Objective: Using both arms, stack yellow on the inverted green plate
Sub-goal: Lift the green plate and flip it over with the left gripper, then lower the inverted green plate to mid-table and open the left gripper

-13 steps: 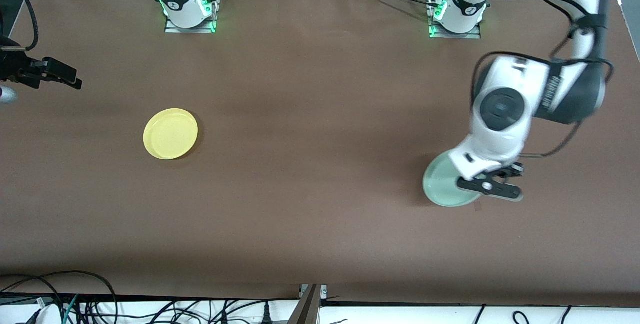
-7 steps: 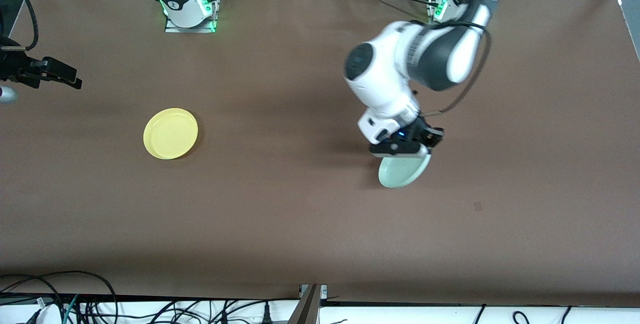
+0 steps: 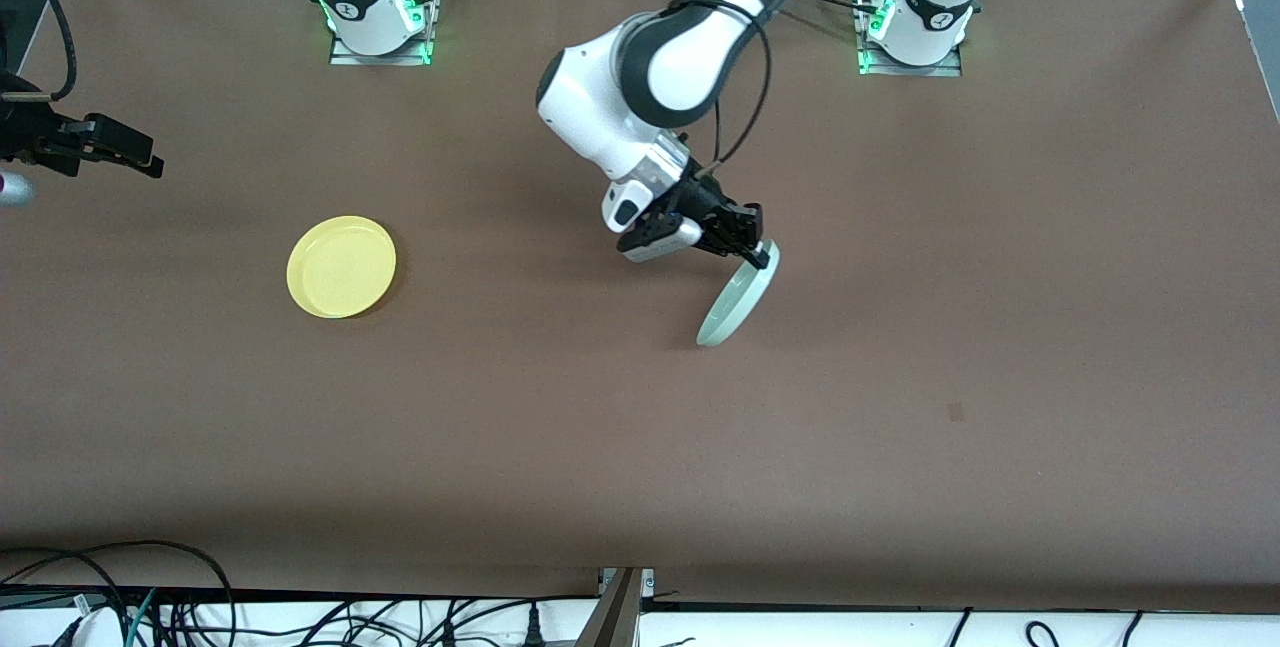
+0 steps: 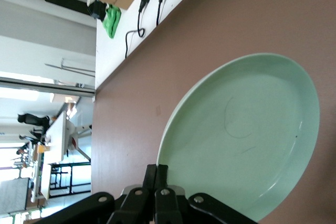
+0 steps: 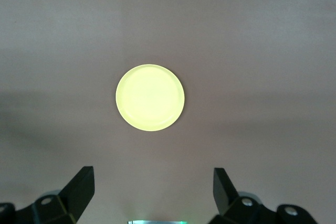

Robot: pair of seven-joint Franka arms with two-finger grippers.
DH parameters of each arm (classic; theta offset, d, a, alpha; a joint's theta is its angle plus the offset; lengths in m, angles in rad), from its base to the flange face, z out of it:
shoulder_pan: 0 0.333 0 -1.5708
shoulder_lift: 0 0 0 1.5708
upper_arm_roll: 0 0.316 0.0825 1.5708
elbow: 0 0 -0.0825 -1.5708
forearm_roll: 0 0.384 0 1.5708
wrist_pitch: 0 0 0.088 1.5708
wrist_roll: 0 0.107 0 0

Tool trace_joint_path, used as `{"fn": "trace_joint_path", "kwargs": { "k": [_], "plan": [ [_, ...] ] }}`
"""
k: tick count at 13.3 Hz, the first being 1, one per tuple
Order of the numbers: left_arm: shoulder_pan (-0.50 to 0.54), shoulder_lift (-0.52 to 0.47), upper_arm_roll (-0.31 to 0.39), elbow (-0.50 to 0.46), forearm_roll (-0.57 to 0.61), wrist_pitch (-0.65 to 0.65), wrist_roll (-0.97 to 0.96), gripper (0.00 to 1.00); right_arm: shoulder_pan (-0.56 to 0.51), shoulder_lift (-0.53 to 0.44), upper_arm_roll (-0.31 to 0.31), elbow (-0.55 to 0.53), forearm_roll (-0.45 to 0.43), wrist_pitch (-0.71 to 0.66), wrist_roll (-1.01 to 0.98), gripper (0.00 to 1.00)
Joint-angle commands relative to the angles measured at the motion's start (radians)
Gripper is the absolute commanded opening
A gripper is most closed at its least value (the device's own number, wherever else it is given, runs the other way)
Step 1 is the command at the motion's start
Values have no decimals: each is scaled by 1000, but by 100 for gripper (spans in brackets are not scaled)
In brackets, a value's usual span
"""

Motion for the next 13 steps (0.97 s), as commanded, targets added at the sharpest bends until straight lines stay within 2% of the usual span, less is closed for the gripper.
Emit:
{"fn": "trace_joint_path", "kwargs": {
  "k": [1, 5, 7, 13],
  "plan": [
    [-85, 73, 57, 66, 39, -45, -39, 0, -3, -9, -2, 5, 14, -14, 4, 100],
    [-213, 133, 169, 73, 40, -48, -40, 0, -3, -9, -4, 5, 14, -14, 5, 100],
    [-263, 156, 203, 73, 40, -49, -53, 0, -3, -9, -4, 5, 14, -14, 5, 100],
    [-320, 205, 203, 73, 39, -49, -117, 0, -3, -9, -4, 5, 14, -14, 5, 100]
  ]
}}
